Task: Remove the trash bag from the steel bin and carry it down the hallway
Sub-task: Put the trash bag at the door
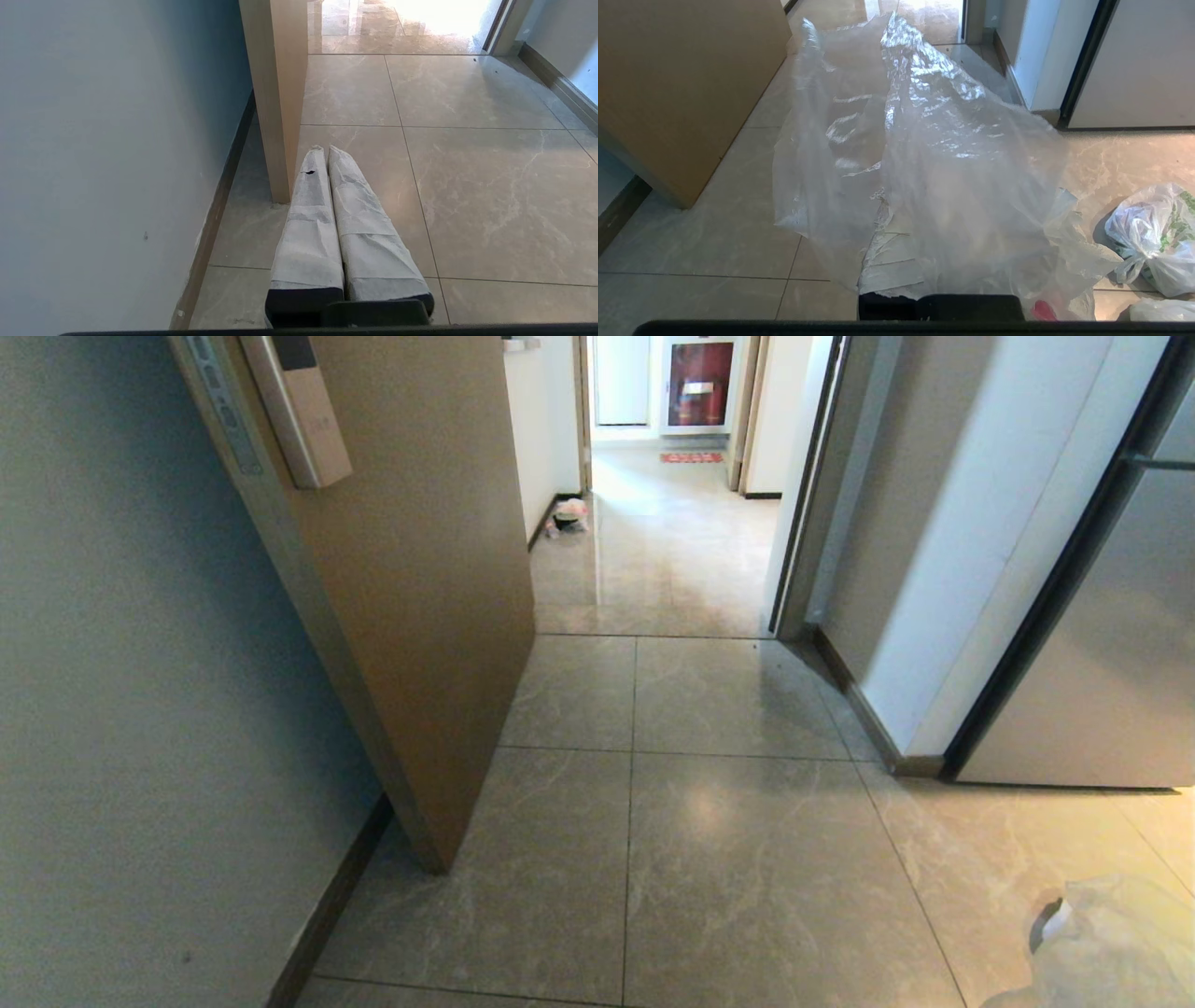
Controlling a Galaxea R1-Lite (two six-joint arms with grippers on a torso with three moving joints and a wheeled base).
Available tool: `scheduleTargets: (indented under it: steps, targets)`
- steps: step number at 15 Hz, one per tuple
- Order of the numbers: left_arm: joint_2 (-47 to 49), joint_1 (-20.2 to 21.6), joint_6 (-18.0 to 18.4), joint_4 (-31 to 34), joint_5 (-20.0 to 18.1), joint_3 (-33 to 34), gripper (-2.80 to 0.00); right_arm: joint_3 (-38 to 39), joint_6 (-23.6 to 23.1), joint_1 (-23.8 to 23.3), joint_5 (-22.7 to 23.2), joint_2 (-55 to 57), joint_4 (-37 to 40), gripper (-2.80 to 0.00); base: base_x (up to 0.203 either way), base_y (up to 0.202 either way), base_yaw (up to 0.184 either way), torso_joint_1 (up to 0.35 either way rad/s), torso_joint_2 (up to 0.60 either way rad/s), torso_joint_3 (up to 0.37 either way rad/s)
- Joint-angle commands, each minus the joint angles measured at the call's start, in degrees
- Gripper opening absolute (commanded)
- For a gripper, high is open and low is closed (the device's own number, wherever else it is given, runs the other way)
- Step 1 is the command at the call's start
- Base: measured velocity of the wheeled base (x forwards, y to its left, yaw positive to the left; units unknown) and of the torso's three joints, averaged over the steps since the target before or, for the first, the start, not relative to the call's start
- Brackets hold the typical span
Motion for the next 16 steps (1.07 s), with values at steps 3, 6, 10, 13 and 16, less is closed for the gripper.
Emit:
scheduleTargets:
  steps: [3, 6, 10, 13, 16]
  targets:
    - [0.0, 0.0, 0.0, 0.0, 0.1, 0.0, -2.80, 0.1, 0.0, 0.1, 0.0, 0.0, 0.0, -2.80, 0.000, -0.015, 0.009, 0.001, 0.00, -0.002]
    - [0.0, 0.0, 0.0, 0.0, 0.1, 0.0, -2.80, 0.1, 0.0, 0.0, 0.0, 0.0, 0.0, -2.80, 0.001, -0.145, 0.009, 0.003, 0.01, 0.001]
    - [-0.1, 0.0, 0.0, 0.0, 0.0, 0.0, -2.80, 0.1, 0.0, 0.1, 0.0, 0.0, 0.0, -2.80, 0.000, -0.194, -0.001, 0.005, 0.00, 0.006]
    - [0.0, 0.0, -0.2, 0.0, 0.1, 0.0, -2.80, 0.1, 0.0, 0.0, 0.0, 0.0, 0.0, -2.80, 0.000, -0.156, -0.001, 0.003, 0.00, 0.006]
    - [0.0, 0.0, -0.1, 0.0, 0.0, 0.0, -2.80, 0.1, 0.0, 0.0, 0.0, 0.0, 0.0, -2.80, 0.000, 0.000, 0.000, 0.000, 0.00, 0.000]
